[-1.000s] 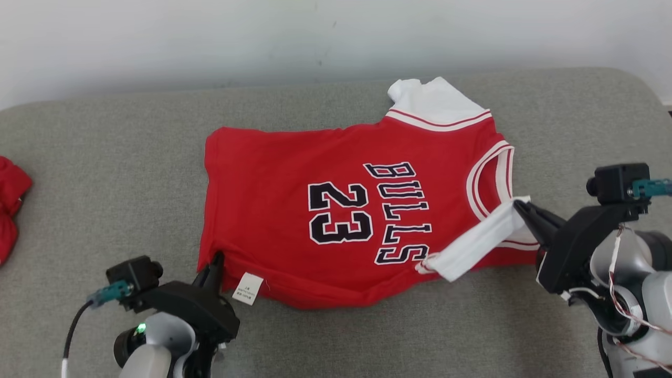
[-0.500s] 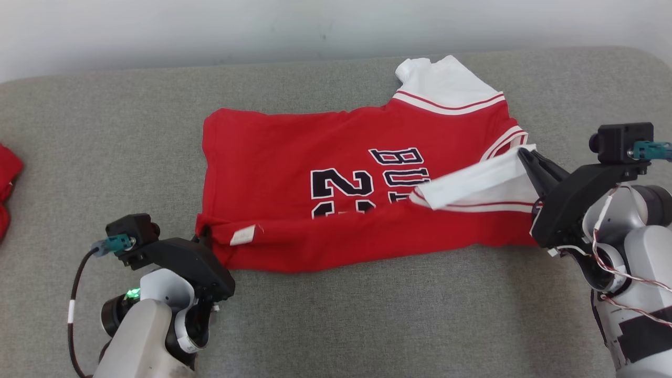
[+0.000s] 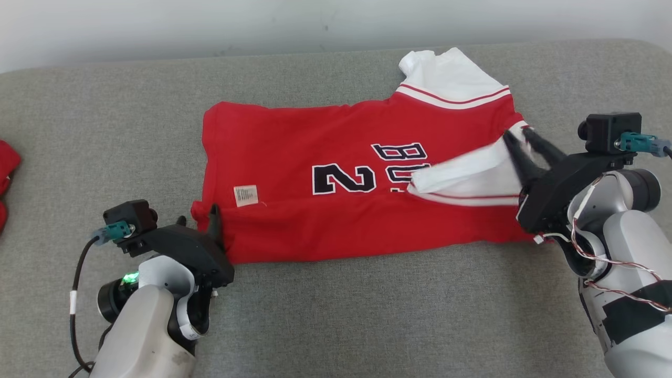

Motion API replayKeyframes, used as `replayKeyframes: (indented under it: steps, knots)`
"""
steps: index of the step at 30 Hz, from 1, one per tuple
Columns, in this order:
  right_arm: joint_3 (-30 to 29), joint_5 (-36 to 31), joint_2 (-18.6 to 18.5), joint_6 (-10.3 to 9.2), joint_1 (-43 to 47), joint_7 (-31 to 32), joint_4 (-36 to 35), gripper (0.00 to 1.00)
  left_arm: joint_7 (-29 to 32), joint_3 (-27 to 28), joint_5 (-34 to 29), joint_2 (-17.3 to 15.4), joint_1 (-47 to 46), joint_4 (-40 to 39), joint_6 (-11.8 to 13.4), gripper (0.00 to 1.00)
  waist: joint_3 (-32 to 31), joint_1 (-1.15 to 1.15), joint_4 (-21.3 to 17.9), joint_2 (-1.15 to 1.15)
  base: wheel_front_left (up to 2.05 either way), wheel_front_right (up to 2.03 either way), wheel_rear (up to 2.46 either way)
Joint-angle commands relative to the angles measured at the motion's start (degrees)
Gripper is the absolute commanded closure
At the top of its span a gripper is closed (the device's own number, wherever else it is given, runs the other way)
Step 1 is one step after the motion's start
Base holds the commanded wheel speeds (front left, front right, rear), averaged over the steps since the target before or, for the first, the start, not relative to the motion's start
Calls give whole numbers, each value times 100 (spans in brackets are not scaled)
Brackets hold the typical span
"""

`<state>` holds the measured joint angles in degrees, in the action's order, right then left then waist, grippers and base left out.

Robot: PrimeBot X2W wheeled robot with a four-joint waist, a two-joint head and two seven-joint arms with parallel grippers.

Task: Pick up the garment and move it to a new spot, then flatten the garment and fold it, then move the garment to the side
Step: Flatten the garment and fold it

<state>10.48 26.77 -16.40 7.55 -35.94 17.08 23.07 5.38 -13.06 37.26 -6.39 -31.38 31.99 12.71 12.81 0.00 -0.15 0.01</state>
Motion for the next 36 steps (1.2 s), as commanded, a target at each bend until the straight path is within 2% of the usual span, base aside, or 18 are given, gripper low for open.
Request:
replayKeyframes:
  steps: [1,6,11,16,23,29,36]
  knots:
    - [19,65,10,-12,-58,-136,26,0,-113,-7,-95,-49,-76,23,-15,0,-7,0,0,-1,0,0,0]
    - [72,169,-61,-12,78,-551,-18,0,-456,-121,-311,-209,92,30,-64,0,-109,0,16,-1,0,0,0]
    - [20,242,-143,-12,382,-541,-153,0,-652,-362,-618,-405,403,-92,-50,0,-214,0,12,-1,0,0,0]
    - [-204,63,-260,-12,932,-180,-352,0,-712,-635,-898,-554,872,-370,43,0,-276,0,2,-1,0,0,0]
    - [-734,-455,-99,-12,1432,471,-444,0,-604,-906,-1234,-694,1007,-675,210,0,-191,0,-46,-1,0,0,0]
    - [-1062,-865,186,-12,1351,903,-307,0,-372,-1099,-1437,-757,716,-541,281,0,-72,0,-104,-1,0,0,0]
    - [-1139,-1119,333,-12,1111,1162,-34,0,-157,-1275,-1539,-692,454,-423,281,0,92,0,-66,-1,0,0,0]
